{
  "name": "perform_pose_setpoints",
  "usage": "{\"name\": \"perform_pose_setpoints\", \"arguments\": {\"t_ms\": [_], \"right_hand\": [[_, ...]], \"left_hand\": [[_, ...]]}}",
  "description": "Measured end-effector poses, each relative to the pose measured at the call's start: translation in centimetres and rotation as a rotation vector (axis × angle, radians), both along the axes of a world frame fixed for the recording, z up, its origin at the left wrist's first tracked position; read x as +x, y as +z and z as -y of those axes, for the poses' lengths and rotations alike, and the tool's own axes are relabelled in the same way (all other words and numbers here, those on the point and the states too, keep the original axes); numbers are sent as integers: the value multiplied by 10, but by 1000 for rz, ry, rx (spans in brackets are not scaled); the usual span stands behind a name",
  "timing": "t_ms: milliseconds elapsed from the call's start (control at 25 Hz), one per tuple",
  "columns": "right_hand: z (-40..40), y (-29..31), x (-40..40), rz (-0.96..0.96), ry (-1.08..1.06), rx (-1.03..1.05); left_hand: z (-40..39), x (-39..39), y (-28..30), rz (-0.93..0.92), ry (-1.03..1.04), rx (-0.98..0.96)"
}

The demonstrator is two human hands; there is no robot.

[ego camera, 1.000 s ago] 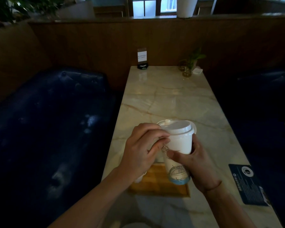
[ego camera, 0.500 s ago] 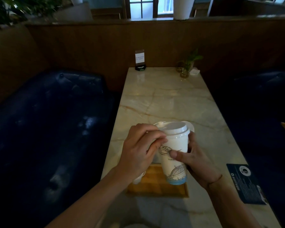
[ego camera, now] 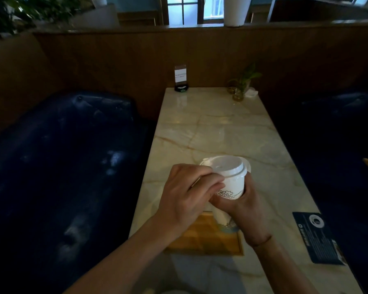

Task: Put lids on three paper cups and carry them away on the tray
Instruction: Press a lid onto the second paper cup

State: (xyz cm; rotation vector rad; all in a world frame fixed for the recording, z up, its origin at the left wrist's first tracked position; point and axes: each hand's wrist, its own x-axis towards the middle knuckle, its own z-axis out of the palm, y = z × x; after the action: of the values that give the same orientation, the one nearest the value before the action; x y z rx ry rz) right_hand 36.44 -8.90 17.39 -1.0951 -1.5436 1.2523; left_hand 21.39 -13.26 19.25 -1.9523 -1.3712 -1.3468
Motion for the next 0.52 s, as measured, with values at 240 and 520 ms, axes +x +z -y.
{"name": "perform_pose_setpoints", "arguments": {"t_ms": [240,520], "right_hand": [[-5,0,9,-190,204,-142],[-6,-9,9,-251,283,-260]], "left_hand": [[-1,-11,3,19,-85,52],[1,-16,-7,45,-94,19]]}}
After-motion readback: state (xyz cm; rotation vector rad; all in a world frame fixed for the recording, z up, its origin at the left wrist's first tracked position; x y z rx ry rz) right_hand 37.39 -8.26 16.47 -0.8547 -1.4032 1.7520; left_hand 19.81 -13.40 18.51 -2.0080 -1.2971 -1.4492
